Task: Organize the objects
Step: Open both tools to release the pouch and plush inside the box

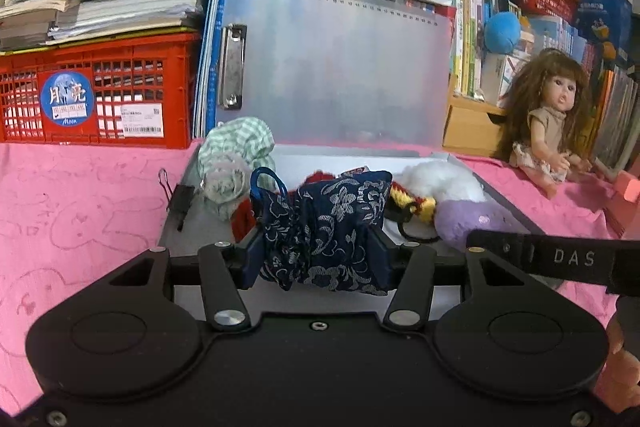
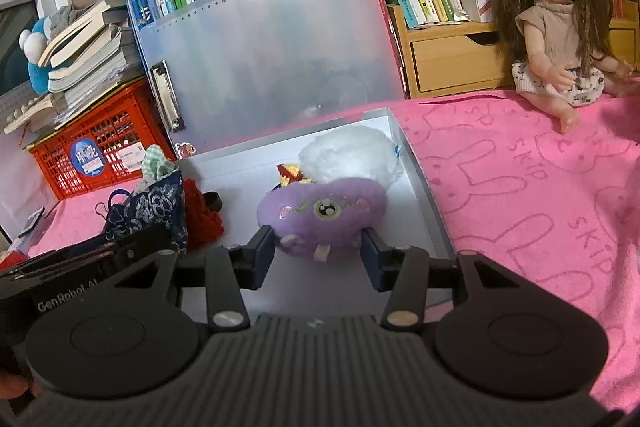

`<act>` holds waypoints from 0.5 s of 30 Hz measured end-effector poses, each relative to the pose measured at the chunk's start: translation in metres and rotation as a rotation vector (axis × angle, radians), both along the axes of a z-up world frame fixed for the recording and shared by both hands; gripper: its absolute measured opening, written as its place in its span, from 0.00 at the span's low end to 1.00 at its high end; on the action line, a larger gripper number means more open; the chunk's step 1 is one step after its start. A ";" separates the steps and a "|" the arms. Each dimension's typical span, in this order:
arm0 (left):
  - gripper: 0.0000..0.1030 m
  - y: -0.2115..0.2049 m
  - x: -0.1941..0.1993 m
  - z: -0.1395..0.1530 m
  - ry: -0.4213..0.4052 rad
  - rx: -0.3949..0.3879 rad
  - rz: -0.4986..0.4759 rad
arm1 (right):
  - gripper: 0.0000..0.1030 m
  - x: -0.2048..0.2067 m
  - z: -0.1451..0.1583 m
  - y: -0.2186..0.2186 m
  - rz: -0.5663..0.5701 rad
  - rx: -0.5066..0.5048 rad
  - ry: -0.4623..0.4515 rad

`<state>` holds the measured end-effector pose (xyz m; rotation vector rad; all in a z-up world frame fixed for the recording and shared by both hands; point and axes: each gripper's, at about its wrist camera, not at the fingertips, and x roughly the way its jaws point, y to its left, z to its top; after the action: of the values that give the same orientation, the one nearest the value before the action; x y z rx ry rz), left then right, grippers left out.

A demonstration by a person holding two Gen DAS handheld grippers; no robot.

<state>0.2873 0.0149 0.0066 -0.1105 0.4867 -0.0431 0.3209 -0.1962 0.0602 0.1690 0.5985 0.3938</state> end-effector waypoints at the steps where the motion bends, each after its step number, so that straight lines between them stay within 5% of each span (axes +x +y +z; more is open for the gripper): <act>1: 0.50 0.000 0.000 -0.001 0.008 -0.001 0.000 | 0.50 -0.001 0.000 0.000 0.003 -0.006 0.000; 8: 0.53 0.001 0.000 -0.002 0.062 -0.023 0.002 | 0.53 -0.007 0.001 0.002 0.021 -0.043 0.006; 15: 0.72 0.003 -0.002 0.000 0.095 -0.044 0.006 | 0.61 -0.011 0.004 0.001 0.027 -0.049 0.016</act>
<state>0.2857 0.0179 0.0066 -0.1576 0.5806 -0.0427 0.3097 -0.1954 0.0639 0.1177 0.6261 0.4039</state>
